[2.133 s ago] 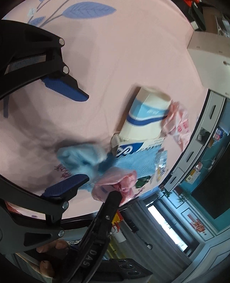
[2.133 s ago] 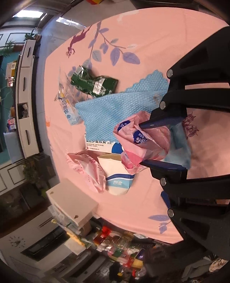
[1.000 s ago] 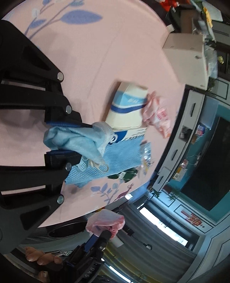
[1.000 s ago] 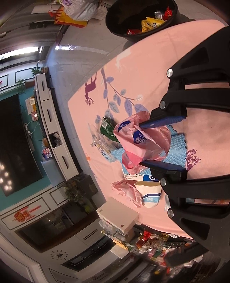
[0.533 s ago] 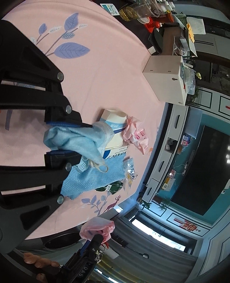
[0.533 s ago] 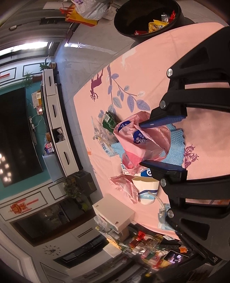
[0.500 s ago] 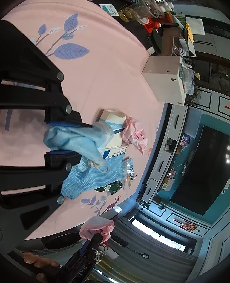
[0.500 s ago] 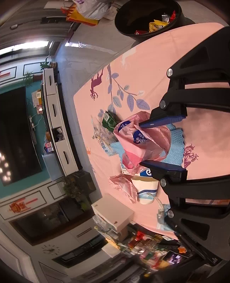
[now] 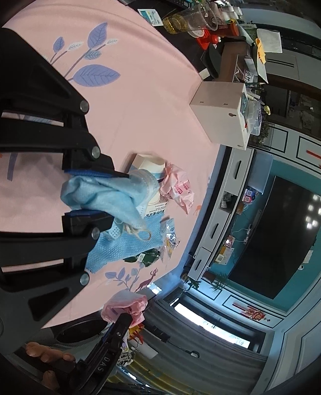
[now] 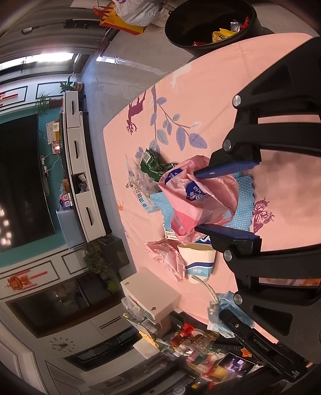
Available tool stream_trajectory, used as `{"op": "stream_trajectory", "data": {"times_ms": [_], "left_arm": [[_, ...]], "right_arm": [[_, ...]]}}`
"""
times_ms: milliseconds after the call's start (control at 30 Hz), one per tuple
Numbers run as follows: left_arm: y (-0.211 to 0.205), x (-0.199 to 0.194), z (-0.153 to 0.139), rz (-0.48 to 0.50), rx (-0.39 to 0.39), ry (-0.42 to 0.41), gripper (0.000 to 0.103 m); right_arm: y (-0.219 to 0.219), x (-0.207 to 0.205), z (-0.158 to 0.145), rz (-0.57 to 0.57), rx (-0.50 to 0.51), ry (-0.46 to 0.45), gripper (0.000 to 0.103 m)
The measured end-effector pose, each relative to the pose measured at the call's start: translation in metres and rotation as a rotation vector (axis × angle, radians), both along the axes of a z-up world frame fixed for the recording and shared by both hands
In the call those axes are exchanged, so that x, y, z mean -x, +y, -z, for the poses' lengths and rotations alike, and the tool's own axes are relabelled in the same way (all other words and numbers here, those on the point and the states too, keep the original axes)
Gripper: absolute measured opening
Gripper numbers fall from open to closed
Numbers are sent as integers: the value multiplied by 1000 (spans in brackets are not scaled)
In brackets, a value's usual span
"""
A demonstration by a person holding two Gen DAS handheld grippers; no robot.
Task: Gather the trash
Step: 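Lift the pink bag and blue mask and carry them over the black bin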
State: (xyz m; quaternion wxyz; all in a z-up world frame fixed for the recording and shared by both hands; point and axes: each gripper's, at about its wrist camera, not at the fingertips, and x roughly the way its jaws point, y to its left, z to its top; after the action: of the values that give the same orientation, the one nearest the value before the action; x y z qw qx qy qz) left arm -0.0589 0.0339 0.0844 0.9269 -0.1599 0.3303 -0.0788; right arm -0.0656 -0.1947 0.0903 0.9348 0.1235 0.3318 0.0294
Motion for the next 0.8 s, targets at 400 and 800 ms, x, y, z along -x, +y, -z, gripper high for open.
{"op": "stream_trajectory", "data": {"times_ms": [400, 800], "left_arm": [[-4, 4, -4, 1, -20, -26, 21], [-51, 14, -33, 65, -81, -76, 21]], "right_arm": [[-3, 9, -7, 0, -2, -29, 38], [-37, 43, -41, 47, -2, -142, 38]]}}
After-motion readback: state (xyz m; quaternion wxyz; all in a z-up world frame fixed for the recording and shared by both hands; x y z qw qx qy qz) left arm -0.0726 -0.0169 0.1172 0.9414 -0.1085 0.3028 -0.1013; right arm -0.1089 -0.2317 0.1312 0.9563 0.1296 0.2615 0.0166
